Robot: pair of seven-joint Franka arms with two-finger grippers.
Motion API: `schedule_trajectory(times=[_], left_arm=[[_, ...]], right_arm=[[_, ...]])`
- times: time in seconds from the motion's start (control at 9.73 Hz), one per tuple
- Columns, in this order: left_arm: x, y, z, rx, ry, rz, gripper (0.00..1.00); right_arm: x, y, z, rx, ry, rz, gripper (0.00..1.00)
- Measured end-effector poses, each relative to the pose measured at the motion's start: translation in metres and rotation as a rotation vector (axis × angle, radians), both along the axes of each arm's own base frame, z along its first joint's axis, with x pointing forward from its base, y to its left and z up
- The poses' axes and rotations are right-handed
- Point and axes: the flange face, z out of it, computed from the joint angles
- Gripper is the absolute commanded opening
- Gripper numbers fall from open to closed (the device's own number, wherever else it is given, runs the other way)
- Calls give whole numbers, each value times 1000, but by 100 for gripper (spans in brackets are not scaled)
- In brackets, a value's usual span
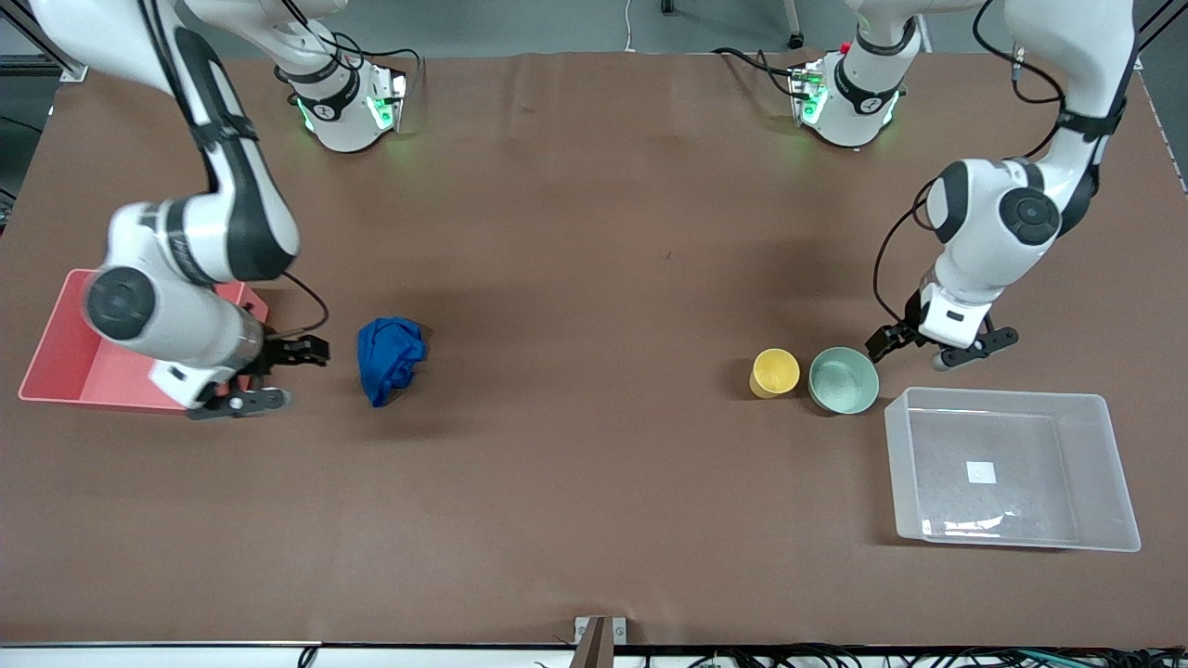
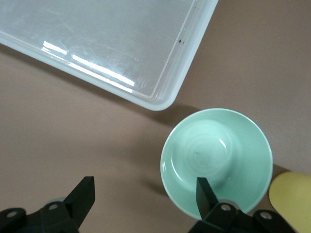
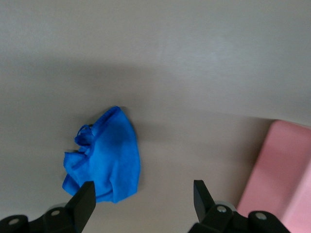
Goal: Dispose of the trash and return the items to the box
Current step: 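Grasp the blue cloth with the right gripper while the left gripper grasps the bowl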
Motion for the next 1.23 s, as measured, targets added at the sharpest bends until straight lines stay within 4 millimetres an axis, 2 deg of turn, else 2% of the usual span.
schedule_trajectory(times=[0.21,0.31,0.41,0.51,0.72,0.93,1.03,1.13,1.23], left_arm=[[-1,-3,-29,-12,13,17,59],[-2,-5,-34,-15,20,25,45],[-2,-8,-36,-19,23,34,21],[-2,-13,-37,-22,25,43,4],[-3,-20,-38,-28,28,66,0],[2,-29,-28,-32,7,58,0],[7,-31,-15,-33,-6,71,0],[13,-31,11,-28,1,87,0],[21,-31,49,-15,28,94,0]], right_arm=[[1,17,-30,-1,4,27,88],[-1,25,-43,-2,9,40,88],[-3,30,-55,-1,-3,41,88],[-9,32,-69,1,-20,31,88],[-22,35,-94,1,-31,13,85],[-31,48,-104,-7,-19,-5,80],[-35,54,-106,-10,-14,-7,70],[-39,57,-110,-13,-5,-7,51],[-42,56,-114,-15,1,-7,30]])
